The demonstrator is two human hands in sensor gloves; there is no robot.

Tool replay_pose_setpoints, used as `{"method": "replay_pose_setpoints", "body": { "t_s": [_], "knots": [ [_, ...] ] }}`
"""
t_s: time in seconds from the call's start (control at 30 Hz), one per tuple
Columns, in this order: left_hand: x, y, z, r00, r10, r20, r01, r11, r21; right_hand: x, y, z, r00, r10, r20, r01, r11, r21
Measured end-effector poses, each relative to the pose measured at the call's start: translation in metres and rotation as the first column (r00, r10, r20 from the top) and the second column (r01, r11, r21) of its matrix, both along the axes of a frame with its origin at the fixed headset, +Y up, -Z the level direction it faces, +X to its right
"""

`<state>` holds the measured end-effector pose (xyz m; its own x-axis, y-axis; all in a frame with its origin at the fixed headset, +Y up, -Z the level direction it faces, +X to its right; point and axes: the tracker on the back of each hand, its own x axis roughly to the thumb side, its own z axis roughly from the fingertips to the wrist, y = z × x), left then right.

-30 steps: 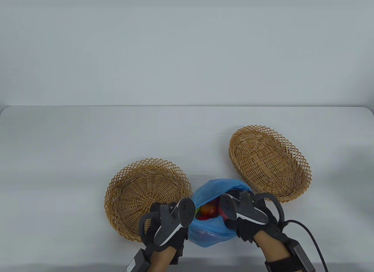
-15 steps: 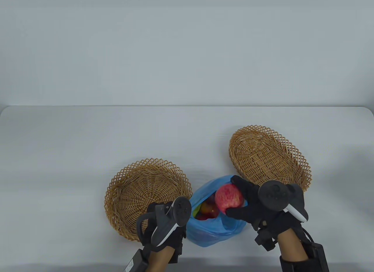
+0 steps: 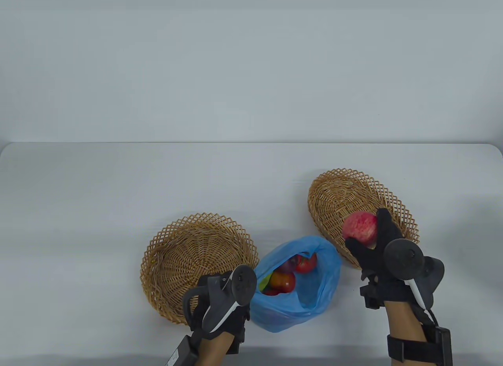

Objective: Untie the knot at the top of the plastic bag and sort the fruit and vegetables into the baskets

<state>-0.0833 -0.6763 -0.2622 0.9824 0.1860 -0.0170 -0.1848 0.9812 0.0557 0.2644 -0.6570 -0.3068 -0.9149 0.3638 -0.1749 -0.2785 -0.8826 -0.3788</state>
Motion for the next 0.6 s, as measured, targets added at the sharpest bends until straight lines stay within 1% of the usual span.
{"method": "replay_pose_setpoints", "body": {
  "t_s": [0.1, 0.27, 0.4, 0.6],
  "knots": [
    [0.000, 0.000, 0.000, 1.000, 0.006, 0.001, -0.006, 1.000, -0.002, 0.006, -0.016, -0.008, 0.996, 0.048, 0.070, -0.044, 0.997, -0.064],
    [0.001, -0.001, 0.000, 1.000, -0.005, 0.010, 0.005, 1.000, -0.001, 0.014, -0.036, -0.018, 0.985, 0.105, 0.140, -0.081, 0.983, -0.164],
    [0.001, -0.002, 0.000, 1.000, -0.004, 0.013, 0.004, 1.000, -0.001, 0.016, -0.043, -0.023, 0.978, 0.117, 0.170, -0.083, 0.977, -0.195],
    [0.001, -0.002, 0.001, 1.000, -0.006, 0.014, 0.006, 1.000, -0.002, 0.018, -0.050, -0.027, 0.981, 0.098, 0.165, -0.055, 0.967, -0.249]
  ]
}}
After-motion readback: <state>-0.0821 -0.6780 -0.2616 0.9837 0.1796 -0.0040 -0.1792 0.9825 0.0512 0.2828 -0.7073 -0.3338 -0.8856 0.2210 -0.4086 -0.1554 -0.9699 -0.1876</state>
